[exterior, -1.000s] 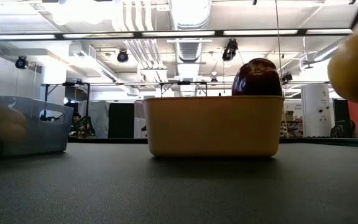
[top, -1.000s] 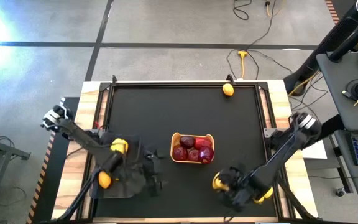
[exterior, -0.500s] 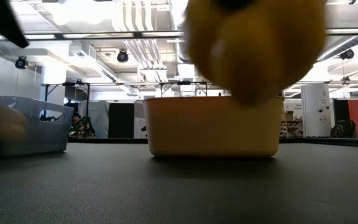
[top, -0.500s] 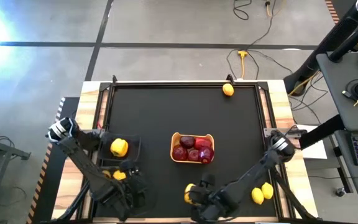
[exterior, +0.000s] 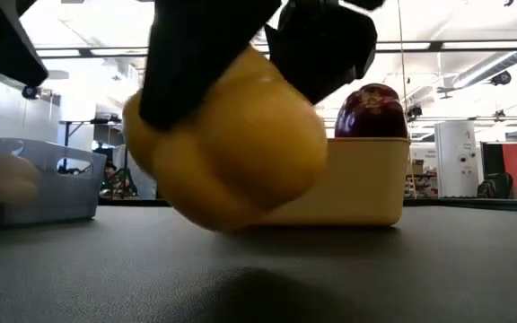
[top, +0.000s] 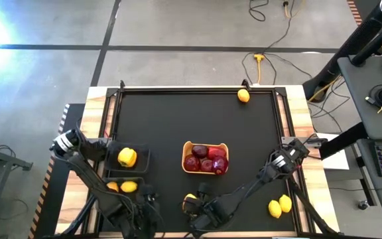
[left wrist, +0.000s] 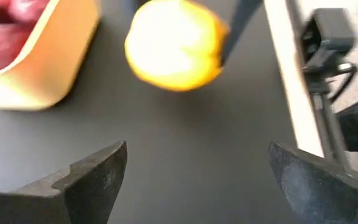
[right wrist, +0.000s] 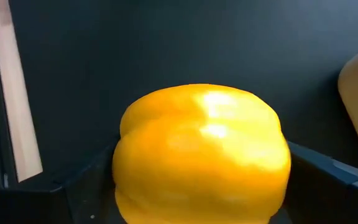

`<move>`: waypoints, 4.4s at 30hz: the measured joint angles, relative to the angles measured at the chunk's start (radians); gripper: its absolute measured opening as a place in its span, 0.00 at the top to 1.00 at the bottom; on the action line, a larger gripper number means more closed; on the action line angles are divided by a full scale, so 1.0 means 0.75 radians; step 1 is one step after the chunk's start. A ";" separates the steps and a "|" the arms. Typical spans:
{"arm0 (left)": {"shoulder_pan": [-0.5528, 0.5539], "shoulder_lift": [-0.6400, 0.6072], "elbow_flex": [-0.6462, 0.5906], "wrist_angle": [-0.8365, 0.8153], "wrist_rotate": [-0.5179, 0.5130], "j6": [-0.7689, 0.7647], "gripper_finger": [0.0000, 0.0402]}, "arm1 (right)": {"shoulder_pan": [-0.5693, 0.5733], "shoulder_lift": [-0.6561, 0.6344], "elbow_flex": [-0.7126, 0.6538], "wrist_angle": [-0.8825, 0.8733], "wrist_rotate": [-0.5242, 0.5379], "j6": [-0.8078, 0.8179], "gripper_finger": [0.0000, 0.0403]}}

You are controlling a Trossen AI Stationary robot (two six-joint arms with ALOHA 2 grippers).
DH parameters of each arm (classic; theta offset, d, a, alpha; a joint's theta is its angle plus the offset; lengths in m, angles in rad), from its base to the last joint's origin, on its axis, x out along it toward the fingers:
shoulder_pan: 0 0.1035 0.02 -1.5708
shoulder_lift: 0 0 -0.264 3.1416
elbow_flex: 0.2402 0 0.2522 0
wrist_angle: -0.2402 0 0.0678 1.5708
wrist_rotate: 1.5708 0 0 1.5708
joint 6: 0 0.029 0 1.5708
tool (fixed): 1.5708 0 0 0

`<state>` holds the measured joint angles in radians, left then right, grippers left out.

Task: Sort produce into baskets
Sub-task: Put the yellow bell pepper into the top black transparent bin, then put the yellow lemon into the bottom black transparent bin

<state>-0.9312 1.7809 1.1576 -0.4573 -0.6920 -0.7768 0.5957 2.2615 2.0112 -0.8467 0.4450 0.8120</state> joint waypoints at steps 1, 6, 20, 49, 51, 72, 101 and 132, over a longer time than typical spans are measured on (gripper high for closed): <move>0.000 0.020 0.000 0.053 0.001 0.041 0.07 | 0.000 -0.002 0.006 -0.008 0.000 0.004 0.07; 0.025 0.139 0.053 0.175 -0.027 0.143 0.07 | 0.002 -0.008 0.020 -0.019 0.000 -0.007 0.02; 0.106 0.367 0.279 0.068 -0.240 0.048 0.07 | 0.058 -0.079 0.017 -0.128 -0.070 0.020 0.01; 0.321 0.364 0.096 0.547 -0.052 0.290 0.07 | 0.104 -0.089 -0.029 -0.452 -0.048 0.201 0.01; 0.336 0.377 0.095 0.554 -0.033 0.291 0.07 | 0.092 -0.089 -0.033 -0.524 -0.044 0.234 0.01; 0.359 0.503 0.112 0.862 0.014 0.434 0.20 | 0.022 -0.091 -0.085 -0.502 0.116 0.186 0.01; 0.494 -0.596 -0.158 -1.301 0.362 -0.516 0.24 | 0.243 -0.112 0.241 -0.954 0.285 0.591 0.01; 0.452 -0.648 -0.126 -1.229 0.422 -0.364 0.07 | 0.106 -0.412 -0.026 -0.964 -0.250 0.432 0.01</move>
<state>-0.5921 1.2945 1.0634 -1.3790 -0.3752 -1.0501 0.6752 1.9526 1.9920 -1.5698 0.2578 1.1358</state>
